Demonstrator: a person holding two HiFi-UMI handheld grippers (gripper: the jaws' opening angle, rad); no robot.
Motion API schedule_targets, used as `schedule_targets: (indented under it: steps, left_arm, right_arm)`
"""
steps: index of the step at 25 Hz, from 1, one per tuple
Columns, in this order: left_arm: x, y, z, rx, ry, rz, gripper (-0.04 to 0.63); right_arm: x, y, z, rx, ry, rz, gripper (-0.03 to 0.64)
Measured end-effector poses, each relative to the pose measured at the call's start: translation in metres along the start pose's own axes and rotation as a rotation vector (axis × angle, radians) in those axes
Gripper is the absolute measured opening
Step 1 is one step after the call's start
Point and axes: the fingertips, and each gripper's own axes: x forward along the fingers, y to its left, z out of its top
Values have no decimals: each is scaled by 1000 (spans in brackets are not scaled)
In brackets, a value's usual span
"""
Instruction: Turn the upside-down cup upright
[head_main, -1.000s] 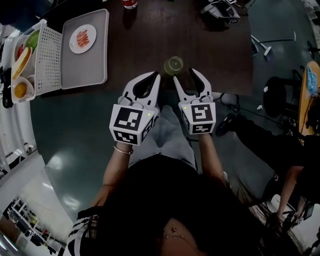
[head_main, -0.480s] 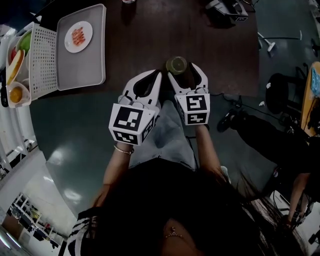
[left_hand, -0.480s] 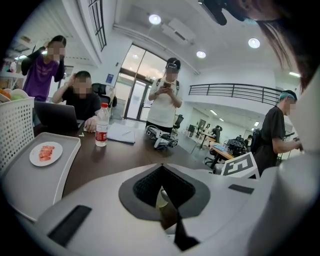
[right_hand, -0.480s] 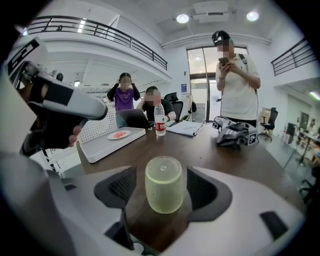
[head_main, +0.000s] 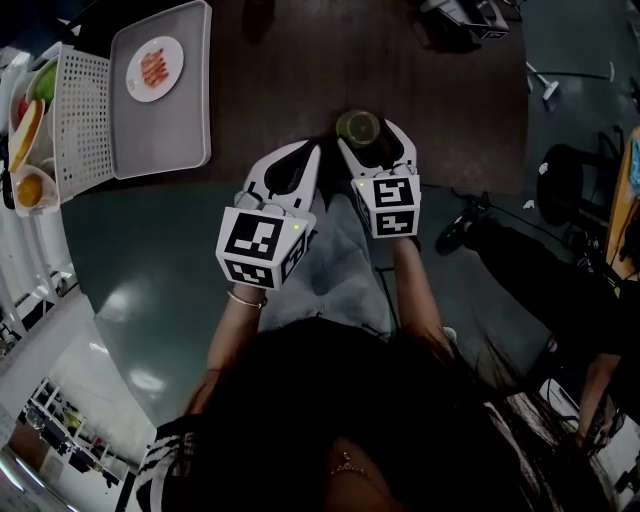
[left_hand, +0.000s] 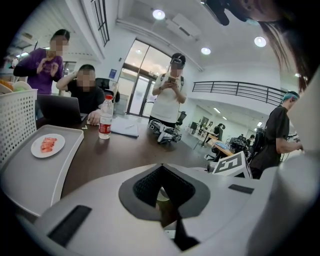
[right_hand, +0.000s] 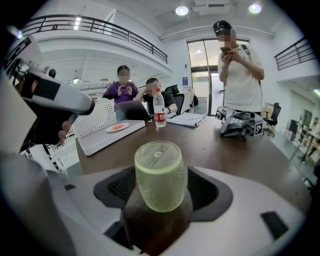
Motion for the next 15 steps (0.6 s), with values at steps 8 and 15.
schedule_targets:
  steps: [8,15]
  left_arm:
    - [1,1,-3,-2,10,1,3]
    - [-3,1,-1,1,4,3,3]
  right_arm:
    - [4,1,-1,-29,4,-4,313]
    - [2,1,-2,-21,11,3,311]
